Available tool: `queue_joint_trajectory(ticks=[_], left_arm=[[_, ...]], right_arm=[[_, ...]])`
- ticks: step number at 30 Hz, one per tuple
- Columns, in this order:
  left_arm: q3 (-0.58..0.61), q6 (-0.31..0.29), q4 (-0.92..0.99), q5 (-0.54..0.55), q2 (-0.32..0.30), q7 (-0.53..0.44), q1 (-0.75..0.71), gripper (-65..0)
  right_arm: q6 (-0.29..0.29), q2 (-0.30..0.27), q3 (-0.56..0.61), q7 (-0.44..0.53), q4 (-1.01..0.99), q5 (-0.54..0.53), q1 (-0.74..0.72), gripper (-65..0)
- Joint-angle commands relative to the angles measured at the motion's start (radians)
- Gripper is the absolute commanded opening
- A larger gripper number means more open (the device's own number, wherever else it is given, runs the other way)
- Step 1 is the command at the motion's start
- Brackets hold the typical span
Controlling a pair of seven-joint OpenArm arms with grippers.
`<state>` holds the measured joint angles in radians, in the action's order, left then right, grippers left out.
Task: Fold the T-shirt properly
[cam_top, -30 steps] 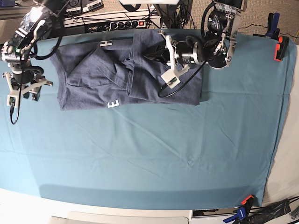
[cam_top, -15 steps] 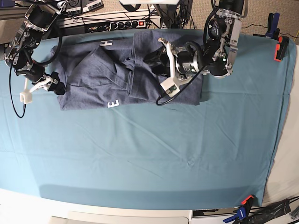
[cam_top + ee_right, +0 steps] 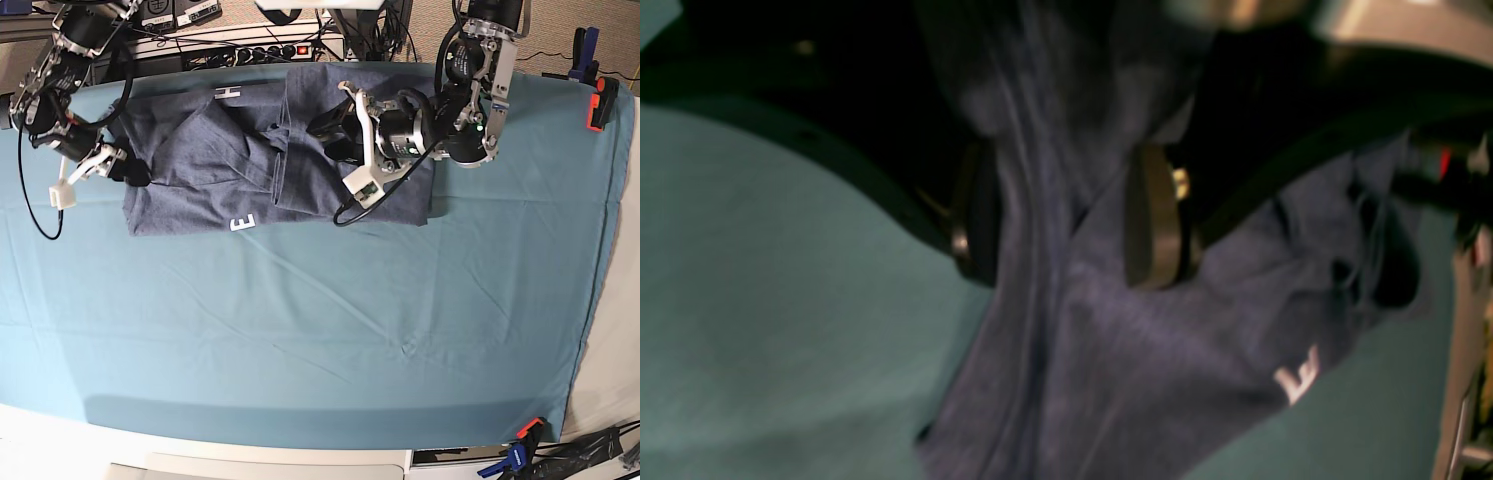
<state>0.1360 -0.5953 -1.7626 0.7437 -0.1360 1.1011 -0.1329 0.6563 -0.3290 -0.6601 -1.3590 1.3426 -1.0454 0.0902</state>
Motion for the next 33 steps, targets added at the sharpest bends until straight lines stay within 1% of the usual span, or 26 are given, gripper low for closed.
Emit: queue_joint_trajectory(ticks=[1,6,11,14,18,26,29,31,33], left_arm=[[-0.002,0.000,-0.021,0.018,0.002,-0.021,0.011,-35.4],[-0.002,0.000,-0.021,0.018,0.002,-0.021,0.011,-35.4],[-0.002,0.000,-0.021,0.018,0.002,-0.022,0.011,-35.4],[-0.002,0.000,-0.021,0.018,0.002,-0.022,0.011,-35.5],[-0.002,0.000,-0.021,0.018,0.002,-0.023,0.011,-35.6],[-0.002,0.000,-0.021,0.018,0.002,-0.026,0.012,-35.6],[-0.002,0.000,-0.021,0.018,0.002,-0.025,0.013,-35.6],[-0.002,0.000,-0.021,0.017,0.000,-0.026,0.016,-35.6],[-0.002,0.000,-0.021,0.010,0.000,-0.026,0.017,-35.6]], right_arm=[[0.002,-0.015,-0.002,-0.037,0.010,0.017,0.003,-34.1],[0.002,-0.015,-0.002,-0.037,0.010,0.001,0.010,-34.1],[0.003,-0.015,-0.002,-0.037,0.010,-0.041,0.010,-35.2],[0.013,-0.015,-0.002,-0.037,0.010,-0.051,0.009,-35.3],[0.029,-0.014,-0.002,-0.037,0.010,-0.089,0.009,-43.5],[0.028,-0.014,-0.002,-0.037,0.010,-0.126,0.009,-64.5],[0.029,-0.015,-0.002,-0.037,0.011,-0.178,0.009,-65.0],[0.042,-0.014,-0.002,-0.037,0.013,-0.249,0.009,-65.0],[0.042,-0.014,-0.002,-0.037,0.013,-0.330,0.009,-65.0]])
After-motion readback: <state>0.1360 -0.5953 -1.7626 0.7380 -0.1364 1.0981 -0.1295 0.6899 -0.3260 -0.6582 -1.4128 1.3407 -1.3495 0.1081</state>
